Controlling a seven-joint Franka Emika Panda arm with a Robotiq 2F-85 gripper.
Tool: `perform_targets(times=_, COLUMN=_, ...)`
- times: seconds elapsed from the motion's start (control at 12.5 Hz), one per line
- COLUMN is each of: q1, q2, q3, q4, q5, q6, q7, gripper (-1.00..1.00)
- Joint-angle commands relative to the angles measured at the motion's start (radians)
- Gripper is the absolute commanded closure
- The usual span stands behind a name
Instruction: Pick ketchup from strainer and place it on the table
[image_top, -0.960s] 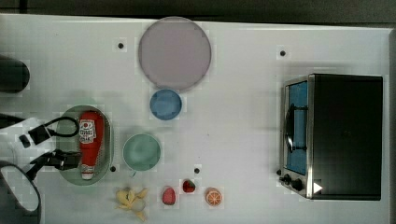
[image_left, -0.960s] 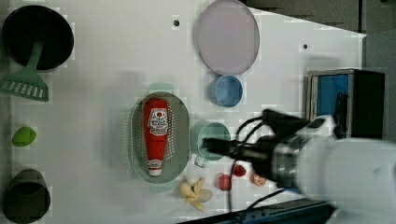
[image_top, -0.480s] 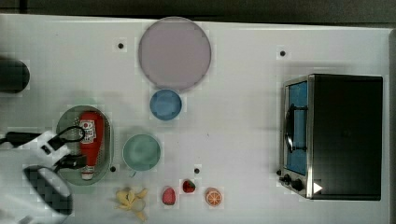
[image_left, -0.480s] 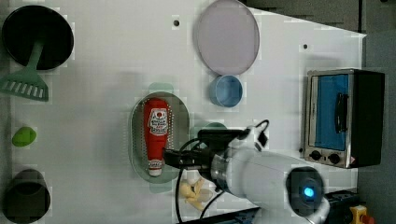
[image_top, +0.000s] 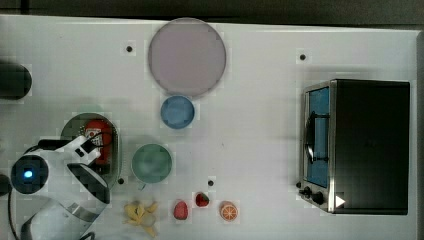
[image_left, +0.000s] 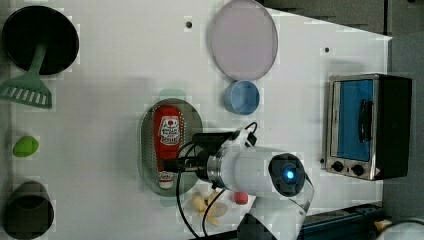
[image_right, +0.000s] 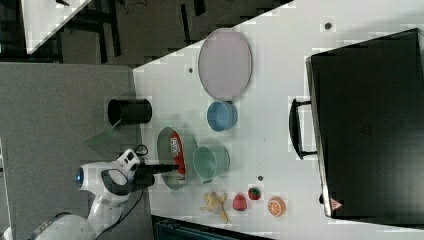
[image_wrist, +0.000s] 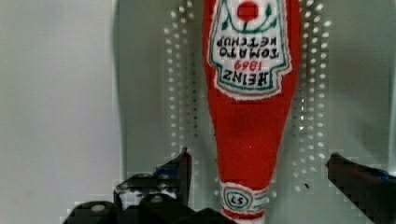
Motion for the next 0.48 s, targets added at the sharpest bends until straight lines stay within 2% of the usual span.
perform_targets(times=0.08, q1=0.002, q2=0.041, q3=-0.020, q4=0.028, q5=-0.064, q6=0.089, q7=0.119, gripper=-1.00)
perform_targets(times=0.48, q1=0.052, q2=0.159, q3=-0.095, q4=0.091, q5=-0.194, q6=0.110, q7=0.200, gripper=-1.00)
